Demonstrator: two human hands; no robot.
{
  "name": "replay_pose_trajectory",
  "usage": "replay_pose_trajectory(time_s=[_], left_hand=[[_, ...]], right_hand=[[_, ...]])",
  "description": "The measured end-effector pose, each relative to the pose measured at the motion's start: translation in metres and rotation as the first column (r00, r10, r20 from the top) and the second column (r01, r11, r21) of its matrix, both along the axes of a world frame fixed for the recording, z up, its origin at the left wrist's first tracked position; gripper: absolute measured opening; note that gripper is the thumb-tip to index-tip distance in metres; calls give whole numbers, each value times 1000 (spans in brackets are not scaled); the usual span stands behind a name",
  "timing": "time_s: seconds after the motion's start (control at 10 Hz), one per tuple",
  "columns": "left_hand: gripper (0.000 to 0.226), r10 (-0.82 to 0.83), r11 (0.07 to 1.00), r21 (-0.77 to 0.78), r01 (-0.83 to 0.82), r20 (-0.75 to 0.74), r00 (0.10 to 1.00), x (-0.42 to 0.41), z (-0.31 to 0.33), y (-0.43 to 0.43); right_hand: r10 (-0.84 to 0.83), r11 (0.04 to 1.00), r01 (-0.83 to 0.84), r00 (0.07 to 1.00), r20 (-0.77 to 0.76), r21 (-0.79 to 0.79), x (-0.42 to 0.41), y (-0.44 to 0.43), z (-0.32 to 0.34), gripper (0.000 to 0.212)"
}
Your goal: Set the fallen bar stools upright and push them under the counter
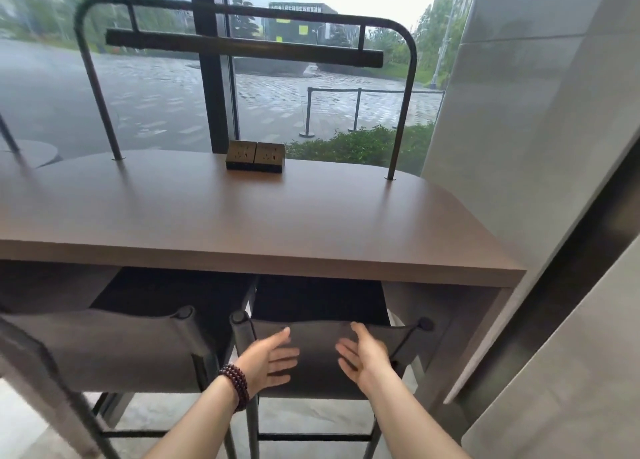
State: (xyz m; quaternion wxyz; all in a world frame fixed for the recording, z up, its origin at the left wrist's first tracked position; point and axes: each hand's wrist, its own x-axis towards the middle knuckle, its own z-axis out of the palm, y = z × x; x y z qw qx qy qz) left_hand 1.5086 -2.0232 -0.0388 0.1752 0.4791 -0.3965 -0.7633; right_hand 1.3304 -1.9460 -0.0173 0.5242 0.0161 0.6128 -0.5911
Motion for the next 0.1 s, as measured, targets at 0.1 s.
replay_pose_trajectory(time_s=[0.1], left_hand=[[46, 3, 995, -95, -5, -28, 1000, 14, 8, 19]], right_hand=[[73, 997, -70, 994, -75, 38, 16, 11, 7, 32]])
